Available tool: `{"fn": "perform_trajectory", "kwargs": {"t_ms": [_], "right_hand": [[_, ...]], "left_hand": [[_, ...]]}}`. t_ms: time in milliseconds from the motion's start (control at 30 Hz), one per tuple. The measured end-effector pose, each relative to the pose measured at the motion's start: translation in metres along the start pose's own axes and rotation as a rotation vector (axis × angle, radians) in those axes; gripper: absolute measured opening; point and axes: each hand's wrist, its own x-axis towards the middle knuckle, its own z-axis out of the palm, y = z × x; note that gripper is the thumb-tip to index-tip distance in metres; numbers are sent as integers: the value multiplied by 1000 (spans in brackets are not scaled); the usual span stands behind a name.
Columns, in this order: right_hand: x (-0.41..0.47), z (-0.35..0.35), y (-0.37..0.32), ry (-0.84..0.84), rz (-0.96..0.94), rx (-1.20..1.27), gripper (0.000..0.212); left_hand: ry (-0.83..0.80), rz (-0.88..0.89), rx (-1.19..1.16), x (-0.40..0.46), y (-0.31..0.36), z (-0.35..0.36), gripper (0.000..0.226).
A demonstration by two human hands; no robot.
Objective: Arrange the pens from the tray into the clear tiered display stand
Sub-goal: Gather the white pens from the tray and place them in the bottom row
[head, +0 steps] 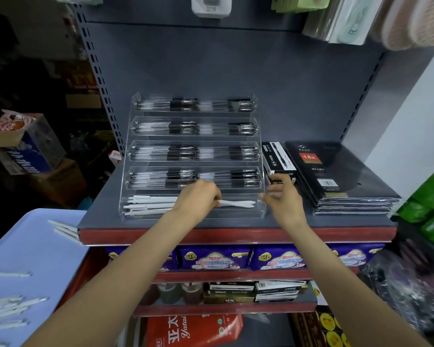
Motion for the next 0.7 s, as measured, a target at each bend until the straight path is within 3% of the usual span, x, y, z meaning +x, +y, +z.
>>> {"fn": "perform_trajectory", "kwargs": {"t_ms": [400,600,700], "right_hand": [[1,0,3,-42,85,6,28],[-17,13,-18,165,-93,-107,35],[-24,30,-45,115,-131,-41,28]], "left_hand": [[-8,33,154,11,6,9,21],[47,72,-121,-2,-9,0,26],[158,46,-375,-23,-29,-12,25]]}}
